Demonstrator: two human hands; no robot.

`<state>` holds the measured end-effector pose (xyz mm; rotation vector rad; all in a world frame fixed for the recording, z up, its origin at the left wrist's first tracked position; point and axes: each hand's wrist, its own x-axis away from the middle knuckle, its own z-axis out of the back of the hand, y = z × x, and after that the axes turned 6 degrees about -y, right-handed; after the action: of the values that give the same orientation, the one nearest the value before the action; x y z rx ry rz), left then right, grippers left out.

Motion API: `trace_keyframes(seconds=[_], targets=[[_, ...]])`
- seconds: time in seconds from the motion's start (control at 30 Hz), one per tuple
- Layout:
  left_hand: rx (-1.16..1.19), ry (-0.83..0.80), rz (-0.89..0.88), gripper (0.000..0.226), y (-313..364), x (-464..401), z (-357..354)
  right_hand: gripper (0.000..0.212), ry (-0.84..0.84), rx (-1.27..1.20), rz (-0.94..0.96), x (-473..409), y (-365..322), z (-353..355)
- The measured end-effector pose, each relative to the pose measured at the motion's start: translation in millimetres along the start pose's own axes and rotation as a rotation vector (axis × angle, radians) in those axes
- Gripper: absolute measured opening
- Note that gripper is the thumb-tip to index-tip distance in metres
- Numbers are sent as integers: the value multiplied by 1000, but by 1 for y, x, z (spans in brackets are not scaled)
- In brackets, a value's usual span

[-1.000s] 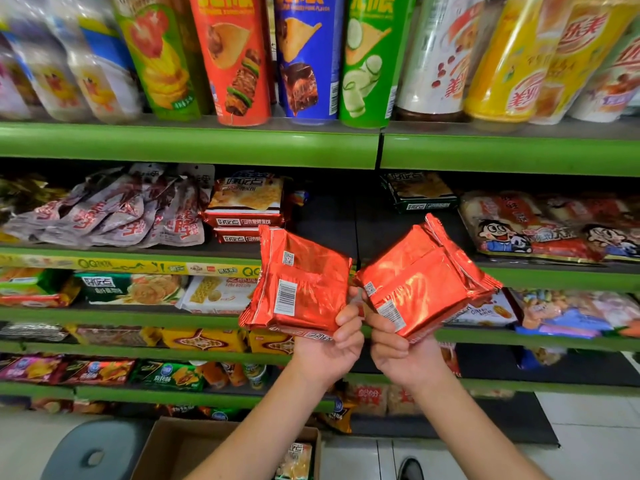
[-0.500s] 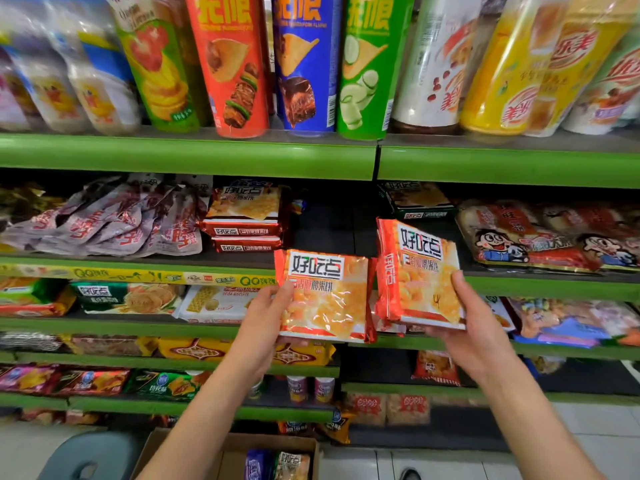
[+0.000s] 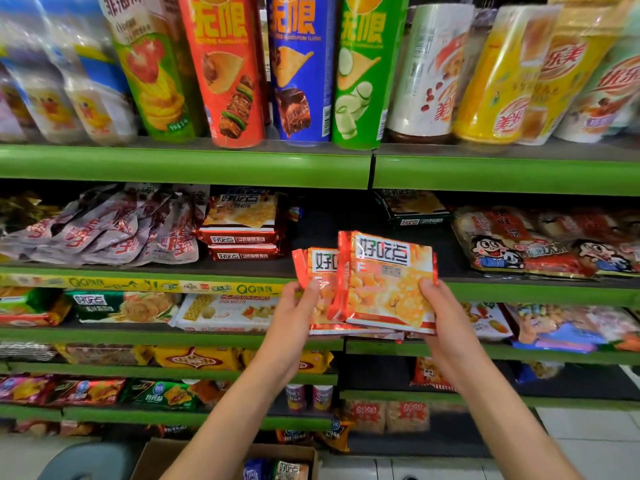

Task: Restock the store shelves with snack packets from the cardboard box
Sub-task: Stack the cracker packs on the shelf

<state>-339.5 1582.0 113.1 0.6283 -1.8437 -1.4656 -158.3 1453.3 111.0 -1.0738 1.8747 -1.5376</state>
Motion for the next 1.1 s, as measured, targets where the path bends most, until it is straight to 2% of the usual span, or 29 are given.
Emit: trace_keyframes(seconds=[0.1, 0.23, 0.3, 0.4, 0.47, 0.53, 0.67, 0.77, 0.87, 1.0, 1.1], targets=[[-6, -55, 2, 34, 5, 0, -17, 20, -2, 84, -21, -4, 2, -16], [27, -195, 7, 56, 20, -5, -12, 19, 40, 150, 28, -10, -9, -18], [-47, -282, -17, 64, 33, -9, -7, 16, 34, 209, 79, -16, -17, -19], [-253, -252, -87, 75, 51, -24, -1, 13, -19, 328, 172, -30, -33, -23], [-334, -236, -132, 70, 62, -39, 4, 21, -74, 405, 219, -41, -44, -23], [-384, -218, -164, 67, 71, -56, 8, 41, -115, 441, 221, -55, -52, -20], [-479, -178, -224, 73, 69, -84, 11, 70, -127, 485, 239, -83, -54, -14], [-567, -262, -194, 69, 57, -92, 14, 75, -134, 559, 213, -92, -48, -9], [-606, -266, -182, 69, 51, -95, 17, 79, -160, 671, 172, -95, -38, 1], [-482, -226, -155, 62, 52, -104, 17, 71, -131, 707, 161, -105, -38, 0], [-445, -98, -140, 46, 62, -117, 9, 78, -50, 716, 133, -125, -46, -11]])
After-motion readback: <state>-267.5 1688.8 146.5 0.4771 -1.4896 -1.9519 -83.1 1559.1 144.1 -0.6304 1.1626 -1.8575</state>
